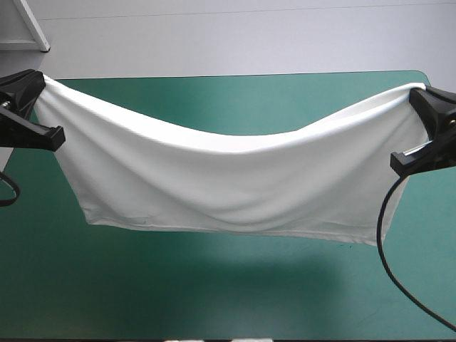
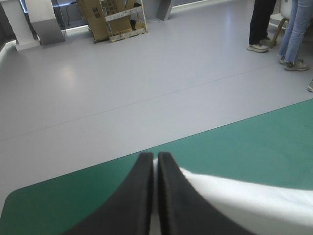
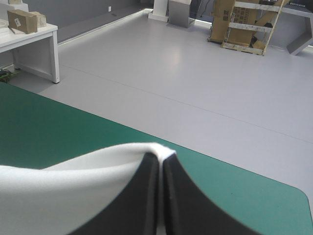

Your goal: Fold the cloth

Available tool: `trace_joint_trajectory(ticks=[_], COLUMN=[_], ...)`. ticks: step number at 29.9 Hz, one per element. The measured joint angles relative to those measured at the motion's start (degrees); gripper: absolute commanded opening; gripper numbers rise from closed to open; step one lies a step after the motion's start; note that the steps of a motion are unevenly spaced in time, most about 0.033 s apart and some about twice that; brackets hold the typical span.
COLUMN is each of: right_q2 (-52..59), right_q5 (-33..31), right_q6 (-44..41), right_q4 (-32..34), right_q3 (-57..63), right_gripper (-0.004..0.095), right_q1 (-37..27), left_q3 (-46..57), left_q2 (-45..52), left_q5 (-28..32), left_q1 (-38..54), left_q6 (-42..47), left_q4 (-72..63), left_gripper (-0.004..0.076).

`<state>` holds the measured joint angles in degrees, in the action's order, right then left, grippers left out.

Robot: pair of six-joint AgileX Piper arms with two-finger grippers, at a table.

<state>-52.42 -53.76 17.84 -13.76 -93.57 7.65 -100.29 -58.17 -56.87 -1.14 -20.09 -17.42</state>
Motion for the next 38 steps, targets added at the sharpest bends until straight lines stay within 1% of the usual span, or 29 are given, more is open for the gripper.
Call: trace_joint_trajectory(ticks=[6, 10, 12, 16, 19, 23, 26, 29, 34, 38], right_q2=[-5.26, -10.39, -13.23, -19.27, -22.47, -23.79, -23.71, -22.85, -18.52, -12.60], right_q5=[0.25, 1.07, 1.07, 1.03, 1.07, 1.13, 1.55, 3.36, 8.45, 9.82], right_q6=[0.18, 0.83, 1.11, 1.30, 1.37, 1.43, 1.43, 1.43, 1.47, 1.59], right_q4=[-0.64, -0.64, -0.64, -0.57, -0.57, 0.26, 1.56, 1.73, 1.23, 0.61], right_q3=[0.00, -0.62, -2.06, -7.05, -9.36, -9.30, -5.99, 1.55, 19.54, 28.34], right_gripper=[-0.0017, -0.0017, -0.0017, -0.0017, -0.0016, -0.0017, -0.0017, -0.0017, -0.0017, -0.0017], right_q1=[0.00, 0.00, 0.00, 0.00, 0.00, 0.00, 0.00, 0.00, 0.00, 0.00], left_q3=[0.00, -1.23, -3.37, -13.29, -18.87, -19.51, -14.32, -2.87, 21.45, 32.14], left_q2=[-5.31, -10.70, -13.75, -21.33, -25.21, -26.21, -25.27, -23.21, -16.81, -9.45], left_q5=[1.84, 2.83, 2.32, -1.93, -3.75, -4.26, -4.25, -1.59, 5.51, 7.85], left_q1=[0.00, 0.07, 0.13, 0.18, 0.18, 0.18, 0.26, 0.35, 0.35, 0.35], left_q6=[0.05, 0.05, 0.00, 0.00, 0.14, 0.46, 1.47, 1.79, 2.21, 3.05], left_q4=[-0.05, -0.93, -1.50, -1.72, -1.58, 1.74, 5.68, 6.82, 7.14, 7.39], left_gripper=[0.0019, 0.0019, 0.0019, 0.0019, 0.0019, 0.0019, 0.0019, 0.0019, 0.0019, 0.0019])
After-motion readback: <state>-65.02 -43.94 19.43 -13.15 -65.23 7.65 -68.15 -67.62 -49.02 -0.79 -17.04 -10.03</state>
